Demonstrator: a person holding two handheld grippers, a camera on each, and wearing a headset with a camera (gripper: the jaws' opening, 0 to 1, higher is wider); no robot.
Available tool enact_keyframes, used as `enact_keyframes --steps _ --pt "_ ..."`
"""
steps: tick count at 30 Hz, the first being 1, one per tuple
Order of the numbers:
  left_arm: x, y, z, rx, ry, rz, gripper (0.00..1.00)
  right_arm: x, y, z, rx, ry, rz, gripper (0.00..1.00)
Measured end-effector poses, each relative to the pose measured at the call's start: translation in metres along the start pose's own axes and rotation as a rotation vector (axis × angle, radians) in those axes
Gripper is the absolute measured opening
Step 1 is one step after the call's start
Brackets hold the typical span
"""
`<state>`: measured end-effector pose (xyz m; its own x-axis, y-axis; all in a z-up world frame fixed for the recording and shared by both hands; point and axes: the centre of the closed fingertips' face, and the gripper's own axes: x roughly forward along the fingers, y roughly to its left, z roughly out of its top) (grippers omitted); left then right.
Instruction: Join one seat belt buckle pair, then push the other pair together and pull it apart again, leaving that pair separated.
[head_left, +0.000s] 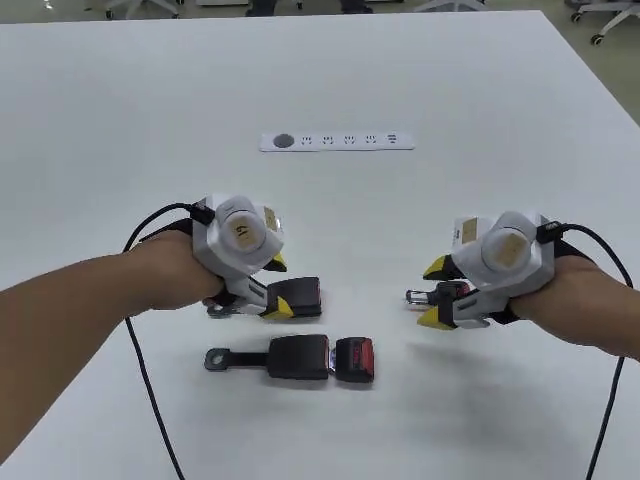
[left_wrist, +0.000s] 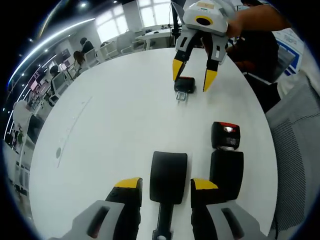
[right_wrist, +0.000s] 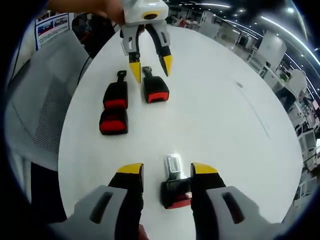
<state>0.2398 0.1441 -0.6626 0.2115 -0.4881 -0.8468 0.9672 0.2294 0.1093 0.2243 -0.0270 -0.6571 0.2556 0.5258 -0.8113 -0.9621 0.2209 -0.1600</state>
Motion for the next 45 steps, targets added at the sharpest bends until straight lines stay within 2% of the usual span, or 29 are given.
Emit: enact_keyframes --steps 2,4,8,11,14,18,21,23,42,43,45 --pt "0.003 0.005 -0.004 -0.005 0.007 -0.016 0.4 -0.002 -0.008 -0.008 0.001 0.012 -0.004 0.37" --pt "0.005 0.006 -0.005 -0.004 0.017 -0.029 0.4 -0.003 -0.012 -0.017 0.011 0.027 0.002 0.37" --pt "0.009 0.003 -0.009 0.052 0.04 -0.05 0.41 -0.002 -0.015 -0.033 0.006 0.052 0.019 0.37" --pt "0.012 0.003 -0.014 0.062 0.047 -0.061 0.41 -0.002 -0.017 -0.036 0.007 0.057 0.018 0.36" --pt "0.014 -0.002 -0.011 0.072 0.048 -0.08 0.4 0.001 -0.019 -0.04 0.012 0.059 0.032 0.36" --pt "0.021 -0.002 -0.016 0.079 0.062 -0.102 0.38 0.006 -0.017 -0.045 0.013 0.069 0.049 0.36" --pt "0.02 -0.004 -0.015 0.076 0.068 -0.113 0.34 0.01 -0.017 -0.052 0.014 0.083 0.063 0.35" --pt "0.021 -0.005 -0.014 0.085 0.069 -0.117 0.34 0.006 -0.015 -0.052 0.01 0.087 0.069 0.34" --pt "0.028 -0.005 -0.022 0.11 0.072 -0.134 0.33 0.01 -0.014 -0.054 -0.048 0.096 0.11 0.33" --pt "0.023 -0.006 -0.019 0.11 0.07 -0.136 0.33 0.01 -0.014 -0.053 -0.052 0.097 0.109 0.33" --pt "0.023 -0.007 -0.018 0.107 0.071 -0.133 0.33 0.011 -0.013 -0.052 -0.05 0.097 0.107 0.32"
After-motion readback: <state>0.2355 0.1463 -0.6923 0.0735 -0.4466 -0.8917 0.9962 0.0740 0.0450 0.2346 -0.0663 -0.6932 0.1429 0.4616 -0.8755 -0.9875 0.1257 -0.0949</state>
